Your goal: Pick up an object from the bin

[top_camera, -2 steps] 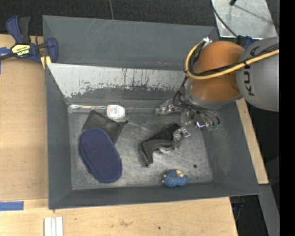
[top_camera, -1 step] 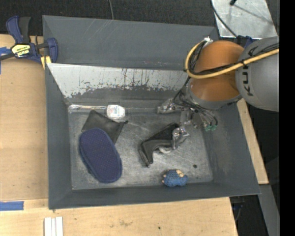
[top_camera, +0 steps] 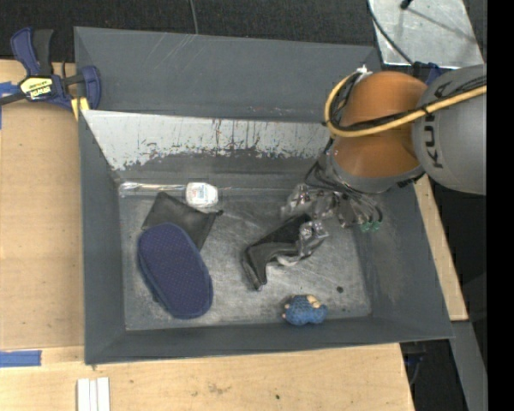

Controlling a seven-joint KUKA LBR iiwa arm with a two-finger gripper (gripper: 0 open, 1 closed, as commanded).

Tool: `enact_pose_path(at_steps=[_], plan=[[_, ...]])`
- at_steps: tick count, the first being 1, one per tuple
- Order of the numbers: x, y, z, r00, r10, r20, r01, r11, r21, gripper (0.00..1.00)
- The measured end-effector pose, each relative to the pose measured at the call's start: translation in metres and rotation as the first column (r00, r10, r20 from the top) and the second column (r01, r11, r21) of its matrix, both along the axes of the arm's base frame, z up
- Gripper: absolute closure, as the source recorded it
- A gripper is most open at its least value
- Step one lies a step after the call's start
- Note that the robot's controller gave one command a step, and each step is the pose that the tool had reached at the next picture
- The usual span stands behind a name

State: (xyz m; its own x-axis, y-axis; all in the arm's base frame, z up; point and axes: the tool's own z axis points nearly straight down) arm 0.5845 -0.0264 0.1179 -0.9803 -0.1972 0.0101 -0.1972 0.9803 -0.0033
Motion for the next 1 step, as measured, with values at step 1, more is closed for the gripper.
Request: enact_pose_path(at_steps=[1], plan=[[-0.0476,-0.0048,0.1297,0.969,0.248,0.019,-0.248,0.969,0.002,1.0]])
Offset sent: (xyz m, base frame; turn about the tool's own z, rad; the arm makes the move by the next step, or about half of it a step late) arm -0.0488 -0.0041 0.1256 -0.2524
